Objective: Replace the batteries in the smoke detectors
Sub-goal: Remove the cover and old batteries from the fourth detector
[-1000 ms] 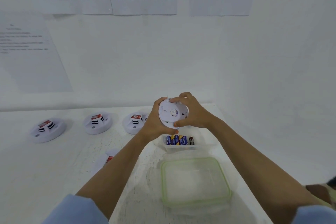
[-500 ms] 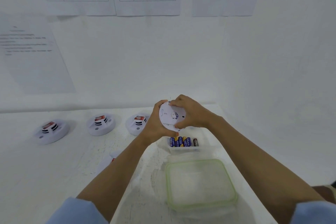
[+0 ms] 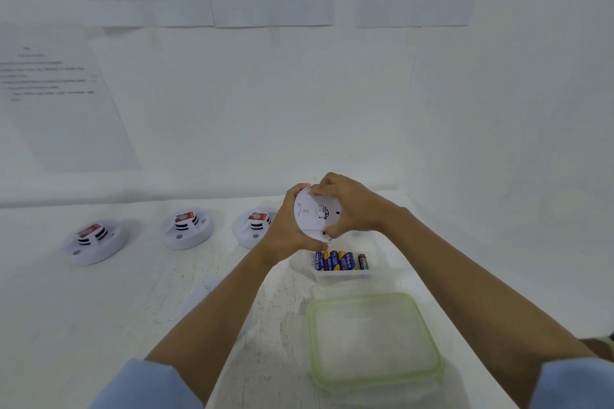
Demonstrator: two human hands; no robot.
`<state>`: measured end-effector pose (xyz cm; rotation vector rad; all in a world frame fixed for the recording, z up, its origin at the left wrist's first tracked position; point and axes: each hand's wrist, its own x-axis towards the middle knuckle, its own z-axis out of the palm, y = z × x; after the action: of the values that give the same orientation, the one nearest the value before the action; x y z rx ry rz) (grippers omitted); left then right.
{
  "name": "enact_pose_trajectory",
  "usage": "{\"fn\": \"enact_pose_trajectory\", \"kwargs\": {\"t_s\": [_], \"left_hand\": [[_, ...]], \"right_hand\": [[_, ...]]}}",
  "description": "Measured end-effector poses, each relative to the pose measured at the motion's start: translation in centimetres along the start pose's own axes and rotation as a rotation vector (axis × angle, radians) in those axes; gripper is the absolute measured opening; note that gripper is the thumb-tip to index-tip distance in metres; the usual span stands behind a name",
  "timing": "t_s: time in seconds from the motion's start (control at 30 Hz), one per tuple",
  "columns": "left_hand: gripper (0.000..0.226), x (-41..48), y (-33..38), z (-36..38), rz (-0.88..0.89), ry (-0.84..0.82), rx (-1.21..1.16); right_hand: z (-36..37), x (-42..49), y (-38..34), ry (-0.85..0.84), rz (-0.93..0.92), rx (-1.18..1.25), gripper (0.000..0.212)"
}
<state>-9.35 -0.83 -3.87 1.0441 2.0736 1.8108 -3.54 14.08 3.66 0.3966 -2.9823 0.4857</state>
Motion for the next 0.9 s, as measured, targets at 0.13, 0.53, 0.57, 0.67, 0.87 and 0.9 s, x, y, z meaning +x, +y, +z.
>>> {"fn": "enact_pose_trajectory", "kwargs": {"t_s": [0.13,0.53,0.57,0.67,0.87,0.9], "left_hand": [[0.097,0.2,0.1,-0.1,-0.005,-0.01,-0.001],[0.097,1.1,0.3,-0.9,0.003,-0.016,0.01],[0.096,1.1,0.3,-0.9,0.003,-0.014,0.021],[0.095,1.2,0.2,-0.9,0.004,-0.008,0.037],[0.1,0.3,0.5,-0.6,-0.009,-0.004,0.006],[0.101,0.1,0.7,-0.5,-0.015,-0.008,0.009]], "right_hand": [[0.0,0.1,0.4,-0.005,-0.017,-0.014,0.071],[-0.2,0.5,0.8,0.033,-0.026,-0.081,0.078],[-0.1,0.5,0.8,0.034,-0.025,-0.086,0.079],[0.0,0.4,0.7,0.039,-0.023,-0.082,0.079],[0.0,-0.2,0.5,0.049,-0.007,-0.052,0.078],[0.1,-0.4,0.3,0.056,-0.005,-0.046,0.077]]}}
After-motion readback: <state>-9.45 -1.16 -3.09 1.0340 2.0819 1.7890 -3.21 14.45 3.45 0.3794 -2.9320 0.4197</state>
